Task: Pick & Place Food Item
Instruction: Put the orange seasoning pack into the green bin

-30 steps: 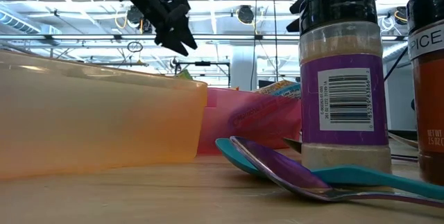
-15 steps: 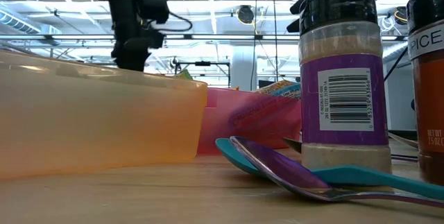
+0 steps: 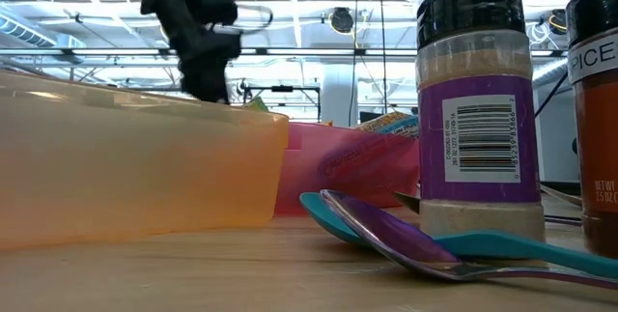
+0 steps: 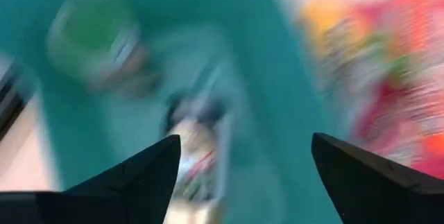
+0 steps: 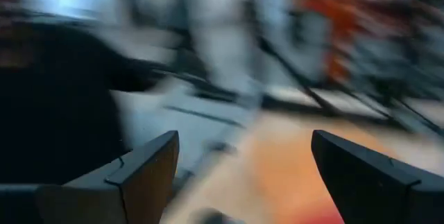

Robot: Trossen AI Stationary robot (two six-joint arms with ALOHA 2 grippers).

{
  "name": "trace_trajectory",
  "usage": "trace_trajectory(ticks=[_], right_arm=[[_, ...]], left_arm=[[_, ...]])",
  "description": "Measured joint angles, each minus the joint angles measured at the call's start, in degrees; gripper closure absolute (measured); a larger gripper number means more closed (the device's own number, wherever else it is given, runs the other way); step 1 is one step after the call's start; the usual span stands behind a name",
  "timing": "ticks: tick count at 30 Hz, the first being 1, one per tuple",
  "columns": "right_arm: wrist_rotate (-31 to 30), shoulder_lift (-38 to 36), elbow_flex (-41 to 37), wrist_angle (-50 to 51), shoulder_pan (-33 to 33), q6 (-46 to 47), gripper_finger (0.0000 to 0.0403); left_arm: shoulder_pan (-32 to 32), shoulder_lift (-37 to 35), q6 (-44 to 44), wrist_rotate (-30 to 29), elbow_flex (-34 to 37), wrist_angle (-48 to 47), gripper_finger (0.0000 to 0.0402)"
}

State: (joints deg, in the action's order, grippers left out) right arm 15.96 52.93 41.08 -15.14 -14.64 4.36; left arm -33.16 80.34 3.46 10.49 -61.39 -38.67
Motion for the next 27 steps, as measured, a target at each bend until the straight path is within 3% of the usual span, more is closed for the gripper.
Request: trace_trajectory(ticks=[4, 9, 13, 19, 22, 27], right_arm=[[9.1, -0.6, 0.0, -5.9, -5.0, -1.6, 0.0083], [6.7, 1.6, -2.8, -9.9, -11.2, -9.2, 0.0083], [-3.0, 4.6, -6.9, -16.3, -14.7, -13.0, 0.0083], [-14.0, 5.4, -10.4, -20.5, -16.5, -9.0, 0.0083], [-15.9, 4.9, -10.8, -20.4, -16.5, -6.0, 0.0083], [-15.8, 4.3, -10.8, -20.7, -16.6, -0.5, 0.0083]], left_arm=[[0.4, -1.7, 2.1, 12.9, 0.0, 11.9, 0.0083], [2.6, -3.0, 1.8, 23.5, -0.1, 25.8, 0.0091], [5.4, -3.7, 1.1, 23.5, -0.1, 30.6, 0.009], [7.8, -3.6, 0.9, 22.5, -0.1, 32.4, 0.0099], [8.6, -3.7, 0.7, 22.4, 0.2, 33.9, 0.0107], [11.2, -5.2, -1.8, 22.3, 4.9, 44.2, 0.0118]])
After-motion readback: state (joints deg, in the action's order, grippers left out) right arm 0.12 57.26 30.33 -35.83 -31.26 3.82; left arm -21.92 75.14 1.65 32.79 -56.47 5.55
